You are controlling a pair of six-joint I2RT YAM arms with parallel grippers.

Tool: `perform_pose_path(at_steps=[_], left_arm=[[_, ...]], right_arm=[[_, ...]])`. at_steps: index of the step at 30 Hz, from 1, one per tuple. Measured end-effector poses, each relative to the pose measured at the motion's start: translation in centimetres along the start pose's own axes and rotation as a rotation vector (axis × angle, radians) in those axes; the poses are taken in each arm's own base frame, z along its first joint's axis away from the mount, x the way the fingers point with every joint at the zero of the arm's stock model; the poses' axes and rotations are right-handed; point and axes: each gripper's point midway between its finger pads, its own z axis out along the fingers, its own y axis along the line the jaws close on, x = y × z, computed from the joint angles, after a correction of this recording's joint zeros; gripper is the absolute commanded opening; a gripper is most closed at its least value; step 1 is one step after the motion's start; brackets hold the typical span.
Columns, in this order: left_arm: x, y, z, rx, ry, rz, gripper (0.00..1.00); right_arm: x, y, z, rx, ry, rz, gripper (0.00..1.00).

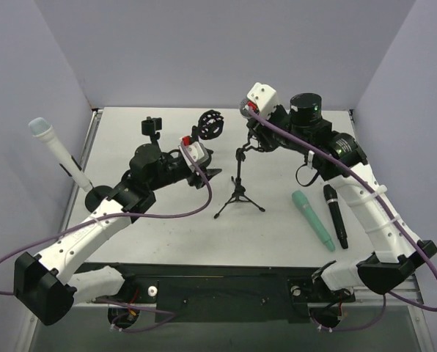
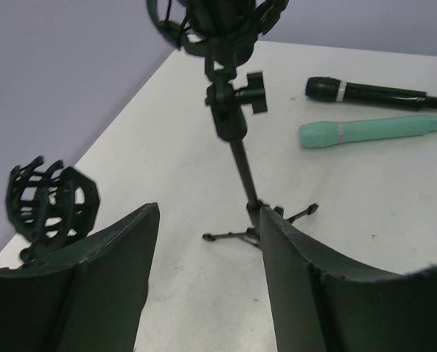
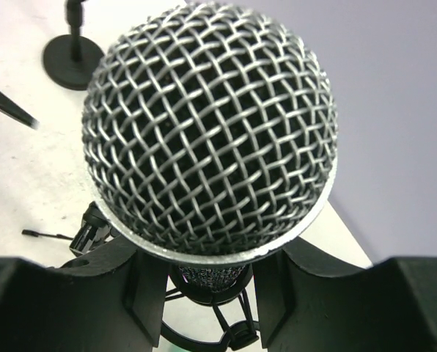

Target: Remove the microphone from the stand

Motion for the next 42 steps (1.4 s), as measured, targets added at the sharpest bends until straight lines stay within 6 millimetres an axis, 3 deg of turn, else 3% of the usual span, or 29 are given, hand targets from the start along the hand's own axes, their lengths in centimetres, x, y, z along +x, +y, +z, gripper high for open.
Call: perform_pose_path(at_steps=[5,9,16,19,26,33,35,36,38,42], left_arm=[[-0.9,-3.8,2.0,0.117,-0.037,-0.027,0.68],[-2.6,-5.7,3.1,0.142,-0.073,-0.041,0.68],[-8.4,-5.6,5.5,0.059,-0.207,-0.035,0.68],[-9.5,-4.7,6.7,0.014,-0.245,-0.043,0.68],[-6.5,-3.9,9.6,-0.038,-0.205,-0.054,0.68],[-6.5,-3.6,9.5,-0.063,-0.252,-0.048,0.68],[-6.5,-3.6,9.5,-0.07,-0.261,-0.049,0.69],[-6.5,-3.5,9.4,-0.072,-0.263,-0.049,0.69],[-6.6,-3.5,9.2,-0.073,-0.263,-0.051,0.71],[-6.8,-3.6,8.3,-0.054,-0.25,-0.054,0.73]], right_arm=[[-0.9,3.3,-1.6,-0.03,-0.022,-0.001,0.0],[-1.0,3.8,-1.7,-0.013,-0.015,0.024,0.0],[-0.8,3.5,-1.8,0.023,0.0,0.057,0.0],[-0.8,3.4,-1.8,0.029,0.003,0.057,0.0],[-0.9,3.2,-2.4,0.038,0.017,0.05,0.0],[-1.9,3.7,-2.9,0.001,0.005,-0.015,0.0],[-1.9,4.0,-2.9,-0.017,0.003,-0.054,0.13],[-1.9,4.2,-2.9,-0.024,0.005,-0.068,0.35],[-1.8,4.4,-3.0,-0.034,0.007,-0.084,0.58],[-1.7,4.4,-3.6,-0.045,0.027,-0.074,0.8]])
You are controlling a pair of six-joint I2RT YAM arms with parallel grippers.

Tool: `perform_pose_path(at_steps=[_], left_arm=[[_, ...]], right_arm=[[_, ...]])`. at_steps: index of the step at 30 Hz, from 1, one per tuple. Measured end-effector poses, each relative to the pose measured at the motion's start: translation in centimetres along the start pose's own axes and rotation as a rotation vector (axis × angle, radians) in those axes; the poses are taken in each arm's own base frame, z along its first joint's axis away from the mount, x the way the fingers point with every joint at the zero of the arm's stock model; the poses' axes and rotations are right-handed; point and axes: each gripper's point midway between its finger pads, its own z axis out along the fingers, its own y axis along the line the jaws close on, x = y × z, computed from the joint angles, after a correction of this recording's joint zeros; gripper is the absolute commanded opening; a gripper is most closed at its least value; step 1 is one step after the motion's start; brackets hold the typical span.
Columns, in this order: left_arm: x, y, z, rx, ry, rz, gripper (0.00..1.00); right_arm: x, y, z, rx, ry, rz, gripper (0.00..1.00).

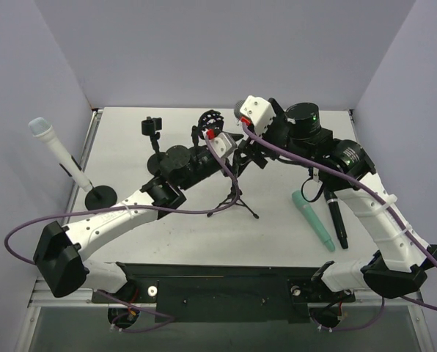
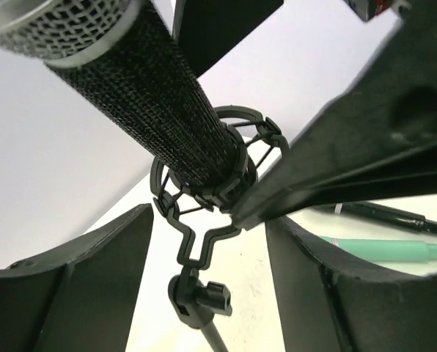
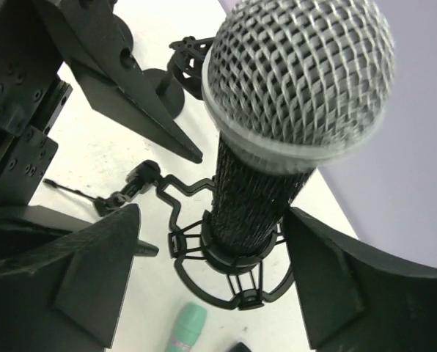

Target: Remove the microphone from the stand

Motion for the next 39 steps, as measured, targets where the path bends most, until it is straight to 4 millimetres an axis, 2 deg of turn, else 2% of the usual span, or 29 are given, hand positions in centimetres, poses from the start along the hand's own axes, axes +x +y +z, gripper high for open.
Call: perform_pose_path(at_steps=[3,8,11,14,21,25,27,29,30,31,32,36,39], left_arm=[[-0.5,0.3,-0.8,0.009,0.011,-0.006,0.75],[-0.1,0.2,-1.3,0.031,0.041,-0.029,0.75],[-0.1,0.1,-1.2,0.033,0.05,-0.05,0.76],[-1.2,0.4,-0.3,0.028,0.028,-0.063,0.76],[-4.1,1.3,2.2,0.01,-0.035,-0.088,0.76],[-5.0,2.0,3.6,-0.015,-0.063,-0.102,0.75],[-5.0,2.6,4.1,-0.049,-0.07,-0.117,0.68],[-4.8,3.1,4.5,-0.076,-0.068,-0.132,0.55],[-4.7,3.3,4.7,-0.086,-0.069,-0.14,0.46],[-4.7,3.4,4.8,-0.091,-0.07,-0.145,0.41],[-4.8,3.4,4.8,-0.093,-0.073,-0.152,0.29],[-4.9,3.8,4.8,-0.114,-0.074,-0.154,0.01],[-4.7,4.3,4.7,-0.127,-0.068,-0.152,0.0]], right_arm=[[-0.7,0.4,-0.6,-0.03,-0.003,0.007,0.88],[-1.7,0.4,-1.9,-0.054,-0.006,0.024,0.92],[-1.4,0.2,-2.7,-0.059,0.007,0.03,0.92],[0.0,-0.1,-3.5,-0.066,0.049,0.044,0.92],[4.2,-2.7,-5.5,-0.028,0.15,0.103,0.91],[6.2,-1.9,-5.4,-0.042,0.17,0.084,0.89],[6.7,-1.5,-4.7,-0.056,0.169,0.081,0.87],[6.5,-1.4,-3.6,-0.069,0.157,0.082,0.86],[6.3,-1.5,-2.9,-0.074,0.149,0.084,0.84],[6.2,-1.5,-2.3,-0.079,0.143,0.086,0.84],[6.1,-1.4,-1.8,-0.086,0.139,0.091,0.82],[6.4,-1.2,0.1,-0.105,0.141,0.107,0.78],[6.7,-1.1,0.8,-0.105,0.141,0.12,0.74]])
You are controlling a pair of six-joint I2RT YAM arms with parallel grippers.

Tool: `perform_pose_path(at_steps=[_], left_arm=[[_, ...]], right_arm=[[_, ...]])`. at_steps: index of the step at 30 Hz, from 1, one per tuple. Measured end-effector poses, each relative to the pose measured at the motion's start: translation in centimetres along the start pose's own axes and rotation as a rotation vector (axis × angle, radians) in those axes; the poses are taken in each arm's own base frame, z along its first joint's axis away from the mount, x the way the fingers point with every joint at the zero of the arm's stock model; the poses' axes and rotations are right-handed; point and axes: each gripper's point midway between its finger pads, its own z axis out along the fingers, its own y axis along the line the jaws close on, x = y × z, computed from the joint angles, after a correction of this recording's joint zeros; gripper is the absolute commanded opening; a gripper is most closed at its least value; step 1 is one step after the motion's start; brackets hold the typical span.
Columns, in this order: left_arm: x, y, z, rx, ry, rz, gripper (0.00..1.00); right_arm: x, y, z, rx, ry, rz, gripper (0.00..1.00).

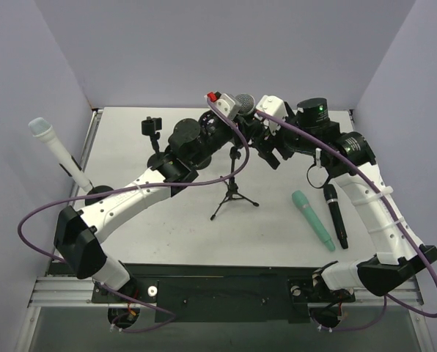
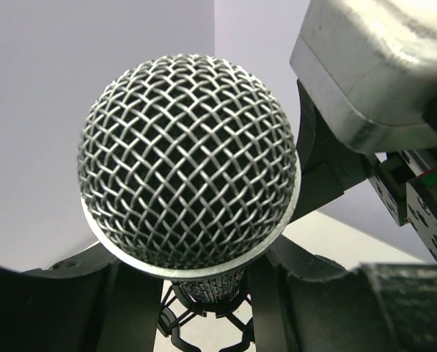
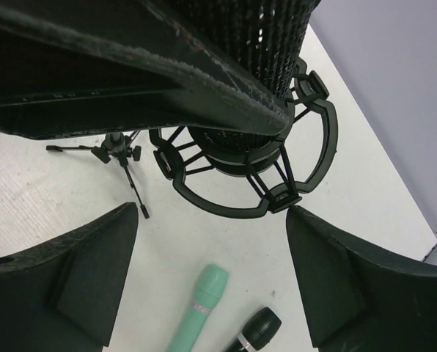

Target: Remove the microphone from the stand

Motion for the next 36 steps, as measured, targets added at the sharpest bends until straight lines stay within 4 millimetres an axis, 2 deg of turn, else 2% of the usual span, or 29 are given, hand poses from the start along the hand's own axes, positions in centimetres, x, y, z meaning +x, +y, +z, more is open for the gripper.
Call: perform_pose_path(at_steps=[5,10,16,18,22,25,28,32,34,36], left_arm=[[-0.2,0.6,0.0,-0.022,0.011,-0.001,0.0],[-1.2,0.9,0.1,-0.036,0.013,-0.011,0.0],[-2.6,1.5,0.1,-0.049,-0.011,-0.01,0.0],[-2.9,1.8,0.0,-0.055,-0.016,-0.008,0.0],[-3.3,2.6,-0.2,-0.056,-0.02,-0.004,0.0],[-3.1,3.0,-0.4,-0.052,-0.014,0.0,0.0],[-2.2,2.9,-0.7,-0.035,0.008,-0.001,0.0],[-1.6,2.2,-0.8,0.0,0.029,-0.004,0.0],[-1.5,1.9,-1.0,0.017,0.037,-0.006,0.0],[-1.4,1.6,-1.1,0.03,0.047,-0.008,0.0]], right_arm=[[0.4,0.0,0.8,0.004,-0.001,0.015,0.7],[2.6,1.0,1.9,-0.026,0.056,0.056,0.67],[4.0,1.4,2.4,-0.037,0.089,0.088,0.66],[4.4,1.5,2.5,-0.039,0.099,0.098,0.68],[4.8,1.4,2.3,-0.043,0.104,0.133,0.83],[3.6,1.1,1.1,-0.038,0.079,0.176,0.87],[0.8,-0.2,-1.3,-0.012,-0.007,0.266,0.86],[-2.8,-3.8,-4.9,0.054,-0.168,0.5,0.85],[-3.9,-5.4,-5.4,0.063,-0.239,0.65,0.85],[-4.5,-6.9,-5.1,0.059,-0.284,0.781,0.83]])
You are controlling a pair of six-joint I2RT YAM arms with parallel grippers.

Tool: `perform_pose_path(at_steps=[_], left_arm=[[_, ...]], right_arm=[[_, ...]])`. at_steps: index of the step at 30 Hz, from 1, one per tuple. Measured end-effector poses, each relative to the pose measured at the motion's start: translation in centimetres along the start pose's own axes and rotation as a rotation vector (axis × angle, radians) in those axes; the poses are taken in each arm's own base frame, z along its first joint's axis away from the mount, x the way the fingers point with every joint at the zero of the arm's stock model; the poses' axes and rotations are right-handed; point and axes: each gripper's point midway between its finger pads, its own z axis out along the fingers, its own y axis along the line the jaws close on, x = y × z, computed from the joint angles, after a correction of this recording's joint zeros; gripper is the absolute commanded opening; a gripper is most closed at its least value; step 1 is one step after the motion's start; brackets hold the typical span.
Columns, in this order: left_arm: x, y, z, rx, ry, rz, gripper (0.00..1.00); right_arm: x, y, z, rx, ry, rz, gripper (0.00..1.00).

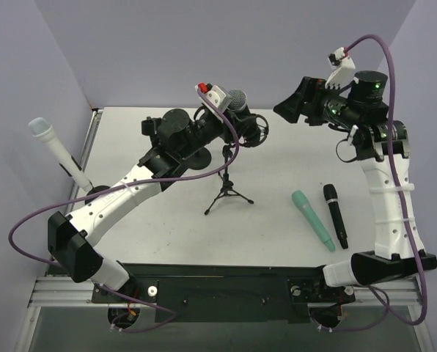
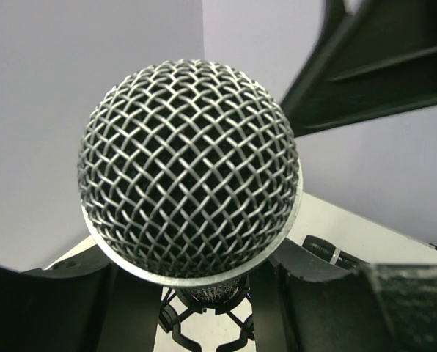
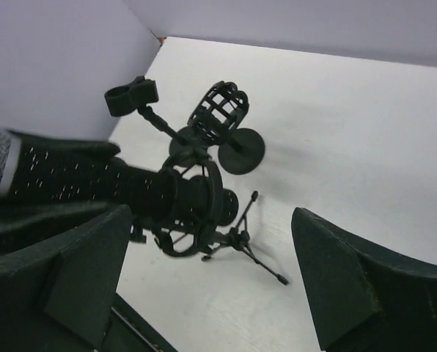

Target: Remove the microphone from the stand

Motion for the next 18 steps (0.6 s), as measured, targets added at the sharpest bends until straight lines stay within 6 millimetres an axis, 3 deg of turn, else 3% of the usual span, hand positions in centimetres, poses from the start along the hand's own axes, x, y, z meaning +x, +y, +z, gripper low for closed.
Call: perform_pose_path(at_steps=[4,9,12,18], left_arm=[[0.2,-0.8,-0.5,0.042,0.028,0.002,0.0],[0.3,-1.6,-1.0,0.07,0.048,0.01,0.0],[0.3,-2.1,-1.1,0.081,0.053,0.02,0.0],[0.3,-2.3,-1.1,0.087,0.052,0.046,0.0]], right_arm=[[0.2,-1.1,4.3,-0.035,0.025,0.203,0.77],[3.6,-3.0,8.2,-0.03,0.119,0.362,0.65],[5.6,-3.5,8.7,-0.024,0.167,0.418,0.61],[7.8,-3.6,9.3,-0.051,0.212,0.475,0.61]])
